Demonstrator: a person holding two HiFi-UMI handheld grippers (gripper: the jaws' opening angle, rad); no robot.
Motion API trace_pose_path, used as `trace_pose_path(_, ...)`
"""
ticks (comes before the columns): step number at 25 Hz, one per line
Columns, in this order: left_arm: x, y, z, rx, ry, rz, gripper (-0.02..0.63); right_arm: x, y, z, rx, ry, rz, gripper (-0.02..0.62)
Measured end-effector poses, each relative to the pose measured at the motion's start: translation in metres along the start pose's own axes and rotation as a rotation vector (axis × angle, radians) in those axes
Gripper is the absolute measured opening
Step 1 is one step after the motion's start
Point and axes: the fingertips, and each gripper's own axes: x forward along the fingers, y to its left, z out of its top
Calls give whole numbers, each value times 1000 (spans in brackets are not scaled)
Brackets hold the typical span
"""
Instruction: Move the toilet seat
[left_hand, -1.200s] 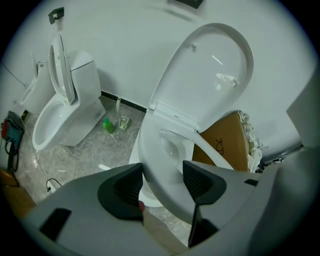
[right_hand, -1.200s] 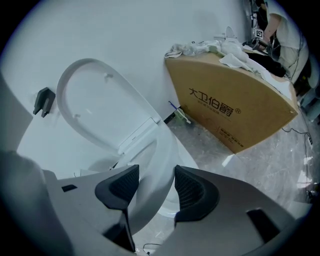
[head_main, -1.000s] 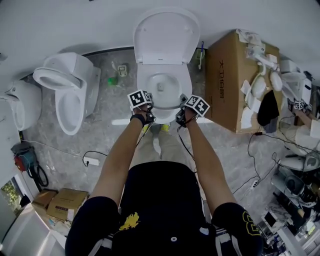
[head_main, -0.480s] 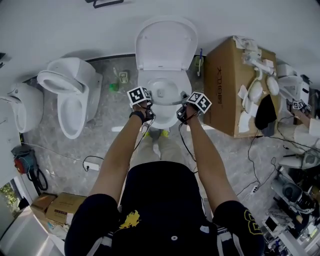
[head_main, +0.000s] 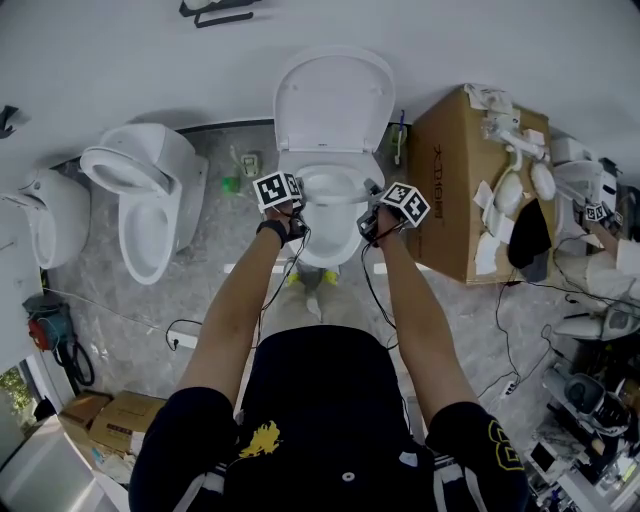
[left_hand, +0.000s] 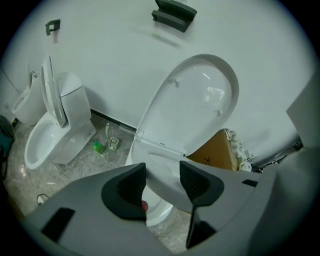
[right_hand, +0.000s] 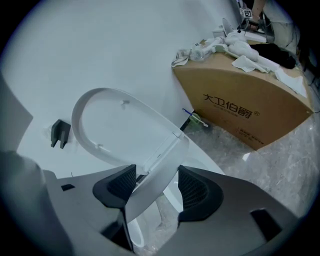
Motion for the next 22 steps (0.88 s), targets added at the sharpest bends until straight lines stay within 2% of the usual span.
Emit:
trace_pose_path(6,-1,-6,17,-33,-70,-33,233,2,14,14,22,-35,63,298)
trace_pose_path(19,-1,-15,51,-42,-145,-102,239,6,38,36,72,-86,154,313)
trace_pose_path(22,-3,-21,61,15,-177,-133,234,7,43,44,102,-106,175,311)
